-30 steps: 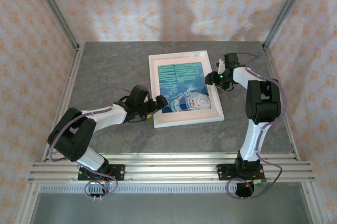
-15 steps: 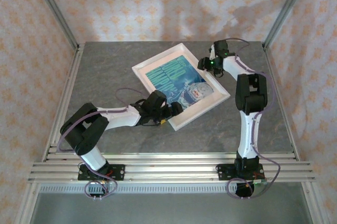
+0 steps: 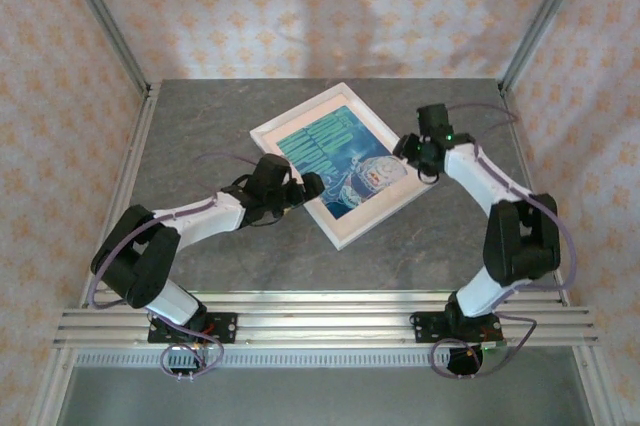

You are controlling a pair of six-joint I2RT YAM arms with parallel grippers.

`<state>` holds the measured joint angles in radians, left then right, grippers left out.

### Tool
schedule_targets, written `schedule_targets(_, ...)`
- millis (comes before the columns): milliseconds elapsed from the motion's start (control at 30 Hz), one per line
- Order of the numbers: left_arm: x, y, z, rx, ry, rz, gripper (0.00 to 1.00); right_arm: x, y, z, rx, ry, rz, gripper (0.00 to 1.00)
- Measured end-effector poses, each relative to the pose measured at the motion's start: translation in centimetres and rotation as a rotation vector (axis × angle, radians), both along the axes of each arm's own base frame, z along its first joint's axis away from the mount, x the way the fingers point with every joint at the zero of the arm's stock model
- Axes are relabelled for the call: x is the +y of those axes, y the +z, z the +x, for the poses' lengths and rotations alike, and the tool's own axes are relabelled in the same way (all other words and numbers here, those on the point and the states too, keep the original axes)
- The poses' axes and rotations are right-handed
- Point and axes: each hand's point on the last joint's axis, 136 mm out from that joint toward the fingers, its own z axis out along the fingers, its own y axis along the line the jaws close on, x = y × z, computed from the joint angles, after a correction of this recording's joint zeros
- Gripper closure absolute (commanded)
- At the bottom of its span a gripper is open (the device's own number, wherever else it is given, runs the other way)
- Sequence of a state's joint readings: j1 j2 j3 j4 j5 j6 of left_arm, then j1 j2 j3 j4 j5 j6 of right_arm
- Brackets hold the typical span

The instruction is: Put the photo into the frame

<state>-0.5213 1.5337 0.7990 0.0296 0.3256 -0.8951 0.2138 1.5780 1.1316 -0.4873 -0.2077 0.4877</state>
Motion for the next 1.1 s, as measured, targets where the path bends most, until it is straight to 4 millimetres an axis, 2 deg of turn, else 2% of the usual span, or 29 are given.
schedule_targets(200,3.7,-0.1,2.2,-0.035,0.070,0.053,0.00,3.3,-4.4,-7.1,0.153,0.030,-0.006,0.38)
schedule_targets(300,5.2,0.1,3.1,-0.050,0.108,0.053,0.00,5.2,-6.1,-9.7,0.209,0.040,-0.002,0.38)
schedule_targets(400,6.5,0.1,3.6,-0.059,0.135,0.049,0.00,5.9,-7.1,-11.0,0.242,0.005,0.013,0.38)
schedule_targets(533,7.2,-0.2,3.5,-0.057,0.142,0.047,0.00,6.7,-7.9,-10.8,0.247,-0.046,0.034,0.39)
schedule_targets(633,7.4,-0.7,2.9,-0.049,0.138,0.040,0.00,7.2,-9.4,-10.6,0.274,-0.064,0.023,0.43)
schedule_targets(667,7.5,-0.9,2.7,-0.045,0.138,0.039,0.00,7.2,-9.5,-10.6,0.283,-0.071,0.012,0.47)
schedule_targets(800,8.4,-1.5,2.2,-0.028,0.156,0.038,0.00,7.4,-9.5,-10.4,0.287,-0.081,-0.001,0.81)
schedule_targets(867,9.1,-1.5,2.3,-0.027,0.173,0.036,0.00,7.2,-9.4,-10.1,0.277,-0.102,0.003,0.90)
schedule_targets(1000,10.8,-0.9,2.9,-0.040,0.214,0.027,0.00,6.2,-9.0,-8.4,0.254,-0.101,-0.016,0.98)
schedule_targets(1100,12.0,-0.6,3.1,-0.040,0.231,0.043,0.00,4.7,-8.7,-7.1,0.249,-0.050,-0.047,1.00)
